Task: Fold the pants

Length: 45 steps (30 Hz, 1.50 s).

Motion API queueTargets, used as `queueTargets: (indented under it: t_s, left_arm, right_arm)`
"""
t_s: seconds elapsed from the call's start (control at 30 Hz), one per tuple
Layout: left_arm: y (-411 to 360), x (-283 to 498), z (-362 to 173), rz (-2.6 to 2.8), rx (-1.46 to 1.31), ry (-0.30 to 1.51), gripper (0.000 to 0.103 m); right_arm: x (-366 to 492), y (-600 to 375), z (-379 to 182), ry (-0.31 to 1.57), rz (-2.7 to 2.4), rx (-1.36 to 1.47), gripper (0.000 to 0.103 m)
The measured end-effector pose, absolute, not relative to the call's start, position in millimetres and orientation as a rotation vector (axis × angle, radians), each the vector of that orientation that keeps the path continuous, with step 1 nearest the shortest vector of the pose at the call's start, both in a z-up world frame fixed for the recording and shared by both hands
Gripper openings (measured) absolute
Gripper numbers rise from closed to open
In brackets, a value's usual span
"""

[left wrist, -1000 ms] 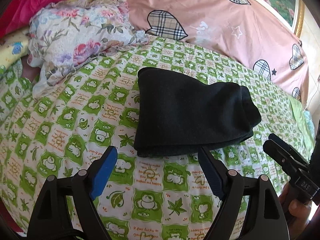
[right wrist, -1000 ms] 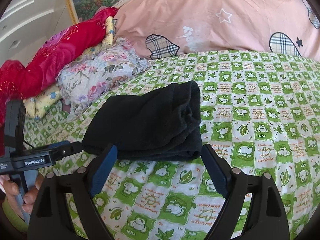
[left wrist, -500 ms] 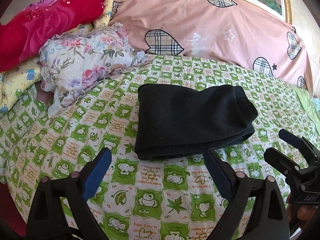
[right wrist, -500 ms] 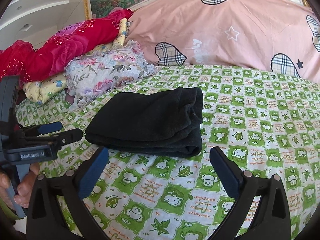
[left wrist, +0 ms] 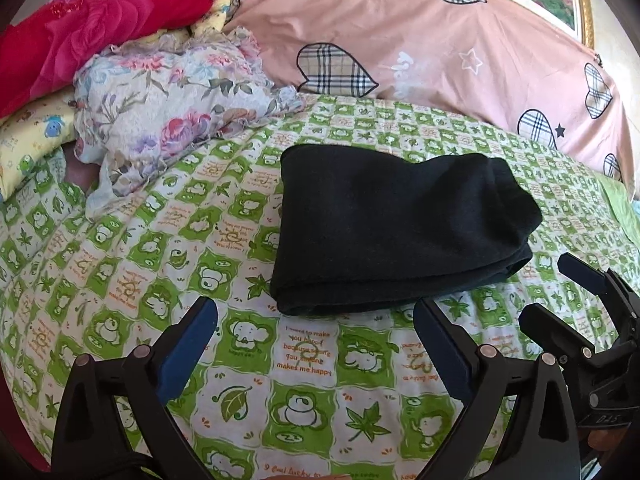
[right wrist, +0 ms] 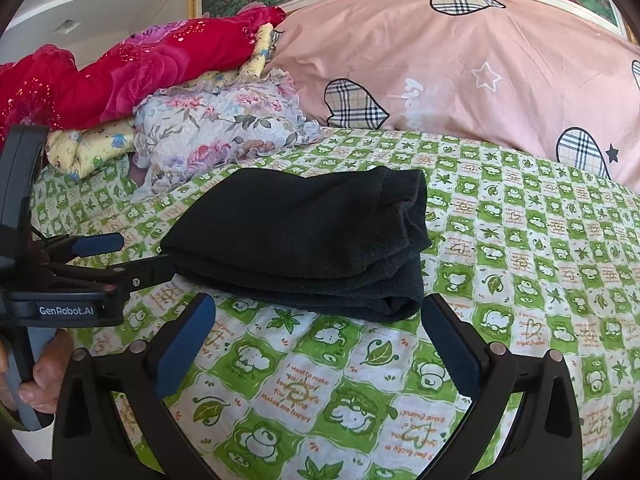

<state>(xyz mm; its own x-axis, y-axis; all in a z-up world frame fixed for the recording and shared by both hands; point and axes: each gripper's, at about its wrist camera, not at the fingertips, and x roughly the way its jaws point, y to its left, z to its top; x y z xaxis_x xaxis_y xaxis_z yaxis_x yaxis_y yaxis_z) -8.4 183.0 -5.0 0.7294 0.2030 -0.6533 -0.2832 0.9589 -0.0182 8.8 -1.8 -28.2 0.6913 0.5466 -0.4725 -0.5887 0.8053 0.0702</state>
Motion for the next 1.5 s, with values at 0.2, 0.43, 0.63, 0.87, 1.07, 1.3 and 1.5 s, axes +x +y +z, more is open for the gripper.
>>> queueTargets:
  t_s: [0.2,0.43,0.63,0.87,1.07,1.3,1.5]
  left_arm:
    - [185,-2,-12,0.268,-0.127,0.713,0.099]
    - [182,0,-17,0.264,-0.110,0.709,0.100]
    - [175,0,-17,0.262,-0.070,0.687,0.100]
    - [171,0,-20,0.255,-0.052,0.688,0.100]
    - [174,1,-22,0.250,-0.069,0.694,0.100]
    - [174,0,-22,0.247,-0.068,0.698,0.102]
    - [174,1,-22,0.245,-0.065,0.698,0.102]
  right_arm:
    - [20,-1,-32,0.528,0.639,-0.069,0.102]
    - [24,0,-37,0.551,0.632,-0.054,0.102]
    - [26,0,-41,0.555,0.622,-0.054,0.102]
    - [24,3,-44,0.552,0.624,-0.070,0.102]
    - [22,6,-45,0.547,0.624,-0.092,0.102]
    - [23,5,-46,0.554,0.621,-0.076,0.102]
    - [22,5,-45,0.550,0.620,-0.074,0.102]
